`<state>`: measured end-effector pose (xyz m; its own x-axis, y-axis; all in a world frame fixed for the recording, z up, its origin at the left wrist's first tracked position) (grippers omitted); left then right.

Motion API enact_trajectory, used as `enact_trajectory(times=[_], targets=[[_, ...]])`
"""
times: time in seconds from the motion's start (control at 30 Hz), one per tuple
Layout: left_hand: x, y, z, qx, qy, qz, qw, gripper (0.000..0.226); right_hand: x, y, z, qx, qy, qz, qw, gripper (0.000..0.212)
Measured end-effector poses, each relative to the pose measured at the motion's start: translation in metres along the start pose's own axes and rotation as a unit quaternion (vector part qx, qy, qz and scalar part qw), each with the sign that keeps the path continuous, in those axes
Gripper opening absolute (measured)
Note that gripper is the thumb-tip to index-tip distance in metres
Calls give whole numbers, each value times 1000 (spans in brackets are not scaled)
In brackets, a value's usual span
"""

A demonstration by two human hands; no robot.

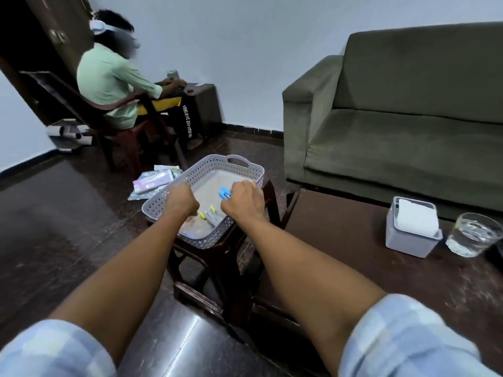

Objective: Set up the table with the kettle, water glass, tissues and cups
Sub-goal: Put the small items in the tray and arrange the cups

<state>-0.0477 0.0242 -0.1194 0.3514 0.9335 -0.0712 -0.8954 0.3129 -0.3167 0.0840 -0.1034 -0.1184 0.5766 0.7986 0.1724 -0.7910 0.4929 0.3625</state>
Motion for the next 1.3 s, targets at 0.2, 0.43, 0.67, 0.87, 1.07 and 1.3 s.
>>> enact_trajectory(times=[0.2, 0.43, 0.67, 0.87, 1.07, 1.3], targets=[[-14, -3, -4, 55, 67, 12, 996, 15, 0, 5, -22, -45, 39, 3, 998, 47], [-56, -123, -21, -23, -114, -254, 960, 30, -81, -151, 54, 65, -173, -10, 983, 32], [-236, -340, -156, -145, 61, -545, 824, 29, -293, -438, 155, -169, -240, -275, 916, 20], [-425, -487, -245, -146, 140, -716, 669, 28, -425, -555, 215, -239, -193, -441, 843, 50], [-525, -585, -294, -146, 139, -691, 695, 21, -454, -595, 195, -152, -111, -477, 858, 83], [-498, -633, -356, -9, 210, -475, 854, 39, -455, -607, 173, -65, -124, -433, 891, 80]])
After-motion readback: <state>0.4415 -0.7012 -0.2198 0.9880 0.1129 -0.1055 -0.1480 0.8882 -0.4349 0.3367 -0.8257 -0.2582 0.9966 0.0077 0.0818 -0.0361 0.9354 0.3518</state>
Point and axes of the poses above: each hand's wrist, its own x-axis towards the middle knuckle, its own z-axis out of the back of the hand, y = z × x, the point moved 6 cm from there along x, towards the middle knuckle, and after that the axes turned 10 degrees about -x, right-handed, at the moved point
